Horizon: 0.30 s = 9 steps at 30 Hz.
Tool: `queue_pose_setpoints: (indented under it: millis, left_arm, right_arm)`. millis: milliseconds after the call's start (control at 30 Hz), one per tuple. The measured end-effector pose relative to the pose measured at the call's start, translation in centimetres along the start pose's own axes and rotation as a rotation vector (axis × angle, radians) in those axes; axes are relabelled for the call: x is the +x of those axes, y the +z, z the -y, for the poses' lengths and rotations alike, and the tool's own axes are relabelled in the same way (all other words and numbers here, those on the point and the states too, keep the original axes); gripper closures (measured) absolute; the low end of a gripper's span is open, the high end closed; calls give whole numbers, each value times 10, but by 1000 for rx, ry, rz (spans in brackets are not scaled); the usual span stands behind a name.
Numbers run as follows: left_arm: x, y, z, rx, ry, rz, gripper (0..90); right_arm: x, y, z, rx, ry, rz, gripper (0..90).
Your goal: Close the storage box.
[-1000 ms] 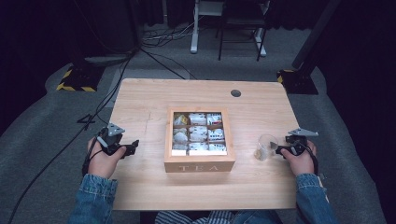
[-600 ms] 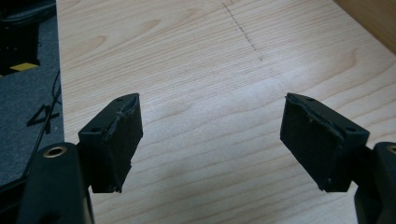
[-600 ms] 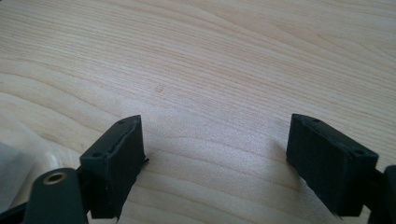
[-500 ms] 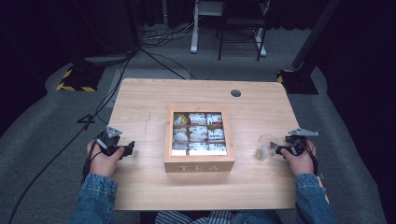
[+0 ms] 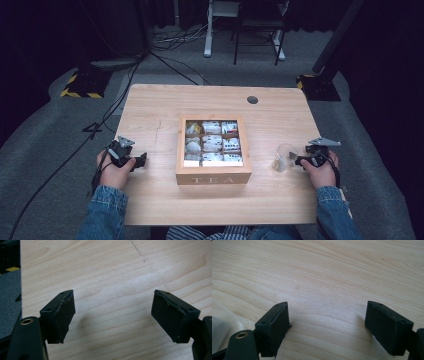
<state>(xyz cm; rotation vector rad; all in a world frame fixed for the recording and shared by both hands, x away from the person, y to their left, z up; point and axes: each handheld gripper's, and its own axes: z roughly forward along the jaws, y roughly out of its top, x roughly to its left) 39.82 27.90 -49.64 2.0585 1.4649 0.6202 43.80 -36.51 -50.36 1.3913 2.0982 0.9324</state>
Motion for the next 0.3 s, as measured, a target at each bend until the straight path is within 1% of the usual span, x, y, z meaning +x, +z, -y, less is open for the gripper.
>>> queue_pose_setpoints:
  millis: [67,133,167,200,233,300]
  left_arm:
    - [-1,2,0,-5,-31,22,184]
    - [1,3,1,-7,-45,37,182]
    - [2,5,2,-18,-56,54,171]
    - [4,8,3,-38,-54,66,148]
    - [4,9,3,-35,-51,68,117]
    - [4,9,2,-32,-53,68,99]
  right_arm:
    - [0,0,0,0,0,0,197]
    - [0,0,0,0,0,0,197]
    - [0,0,0,0,0,0,197]
    - [0,0,0,0,1,0,197]
    - [0,0,0,0,0,0,197]
    - [0,0,0,0,1,0,197]
